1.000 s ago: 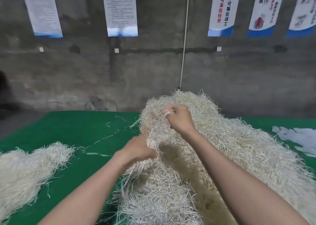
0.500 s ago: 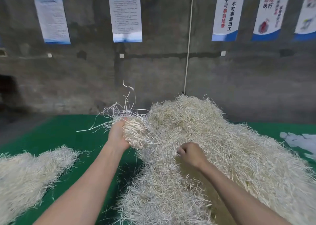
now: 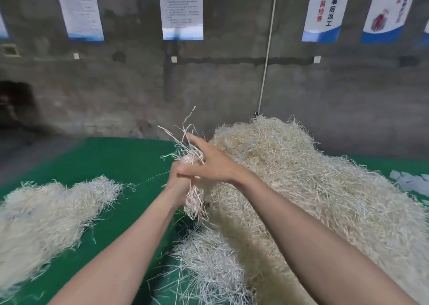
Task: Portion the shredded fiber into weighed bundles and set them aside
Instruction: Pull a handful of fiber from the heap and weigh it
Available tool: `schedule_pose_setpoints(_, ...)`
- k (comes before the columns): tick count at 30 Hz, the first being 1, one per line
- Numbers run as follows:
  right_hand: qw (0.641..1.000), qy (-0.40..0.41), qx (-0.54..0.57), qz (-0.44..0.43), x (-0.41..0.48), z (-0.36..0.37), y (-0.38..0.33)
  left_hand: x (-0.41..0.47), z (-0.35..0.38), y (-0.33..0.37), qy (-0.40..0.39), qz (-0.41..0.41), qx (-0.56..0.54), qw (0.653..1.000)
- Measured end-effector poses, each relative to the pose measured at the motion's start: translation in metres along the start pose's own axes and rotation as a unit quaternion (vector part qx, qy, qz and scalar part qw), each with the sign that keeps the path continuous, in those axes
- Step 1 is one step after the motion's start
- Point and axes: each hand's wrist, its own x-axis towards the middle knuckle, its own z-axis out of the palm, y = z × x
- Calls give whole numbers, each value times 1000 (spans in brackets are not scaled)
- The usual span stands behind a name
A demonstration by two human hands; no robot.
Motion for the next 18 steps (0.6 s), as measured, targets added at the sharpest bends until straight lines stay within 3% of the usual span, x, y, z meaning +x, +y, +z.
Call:
schedule_pose_setpoints(3,996,-45,71,41,-22,38,12,-10,-19,-5,5,-80,-79,994)
schedule_pose_setpoints(6,987,-57,130,71,-45,70,19,-28,-36,-25,-8,-154,-254,955)
schedule_pose_setpoints(8,988,-49,116,85,-61,84,23,-42,-49,-45,-50,-191,-291,936)
schedule_pose_setpoints(10,988,-42,93,116,-76,93,29,-56,-70,-64,-124,-210,-240,940)
schedule_pose_setpoints(12,984,-48,68,159,-96,99,34,-66,-99,-76,-156,-215,-87,960)
schedule_pose_setpoints(14,977,-67,71,188,-116,109,40,-73,-128,-91,-129,-208,48,968)
schedule_pose_setpoints(16,974,-95,58,197,-136,122,45,-82,-149,-102,-61,-170,110,977)
schedule_pose_setpoints(18,973,-144,14,182,-153,136,46,-93,-159,-109,-100,-96,138,981)
